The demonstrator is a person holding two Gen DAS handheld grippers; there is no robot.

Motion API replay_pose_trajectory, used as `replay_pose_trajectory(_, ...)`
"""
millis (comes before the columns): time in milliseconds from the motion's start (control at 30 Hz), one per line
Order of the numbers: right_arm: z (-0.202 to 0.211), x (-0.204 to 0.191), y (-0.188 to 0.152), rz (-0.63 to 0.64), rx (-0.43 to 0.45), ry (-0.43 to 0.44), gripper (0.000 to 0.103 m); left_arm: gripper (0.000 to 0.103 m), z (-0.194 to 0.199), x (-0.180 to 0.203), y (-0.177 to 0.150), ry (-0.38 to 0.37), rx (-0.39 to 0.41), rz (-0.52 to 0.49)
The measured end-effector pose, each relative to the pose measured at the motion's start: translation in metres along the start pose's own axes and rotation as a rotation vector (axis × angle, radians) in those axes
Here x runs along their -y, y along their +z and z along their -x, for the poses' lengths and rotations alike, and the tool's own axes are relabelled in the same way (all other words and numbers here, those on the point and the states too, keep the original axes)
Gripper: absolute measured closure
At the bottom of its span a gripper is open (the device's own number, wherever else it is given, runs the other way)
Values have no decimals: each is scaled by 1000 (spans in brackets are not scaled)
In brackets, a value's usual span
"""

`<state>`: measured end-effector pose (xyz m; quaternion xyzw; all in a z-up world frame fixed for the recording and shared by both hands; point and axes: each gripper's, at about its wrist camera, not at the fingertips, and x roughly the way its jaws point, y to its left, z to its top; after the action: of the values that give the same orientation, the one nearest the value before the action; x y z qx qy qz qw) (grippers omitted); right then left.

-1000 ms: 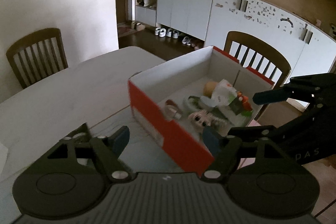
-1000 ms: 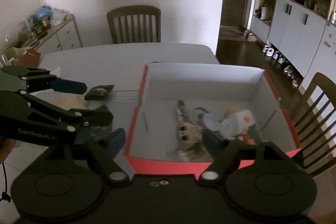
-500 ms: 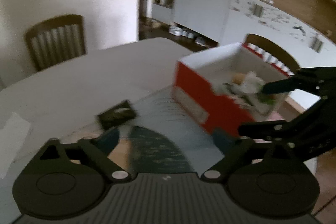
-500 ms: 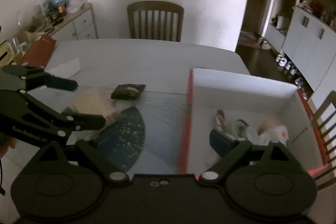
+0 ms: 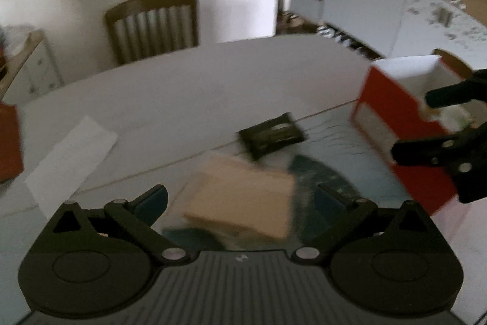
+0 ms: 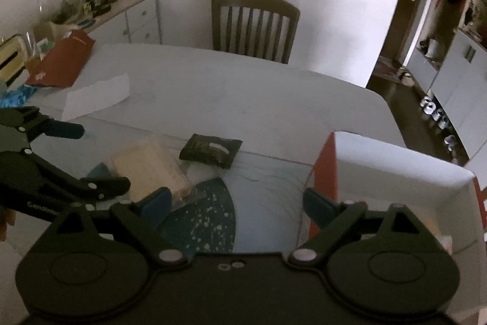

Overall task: Organize objects
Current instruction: 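Move both grippers back over the bread loaf and dark snack packet, then grasp the bagged bread loaf with the left gripper while the right grasps the dark snack packet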

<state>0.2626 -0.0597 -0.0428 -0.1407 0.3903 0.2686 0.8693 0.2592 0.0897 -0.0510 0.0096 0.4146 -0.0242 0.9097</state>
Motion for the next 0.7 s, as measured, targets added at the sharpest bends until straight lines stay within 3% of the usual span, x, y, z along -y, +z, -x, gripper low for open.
replay_pose_trajectory(400, -36, 3, 3, 34, -36, 20, 11, 0, -64, -18, 24, 104, -164, 255)
replay_pose_trajectory(700, -36, 11, 0, 28, -27, 43, 11, 0, -97, 4, 41, 231, -231, 289)
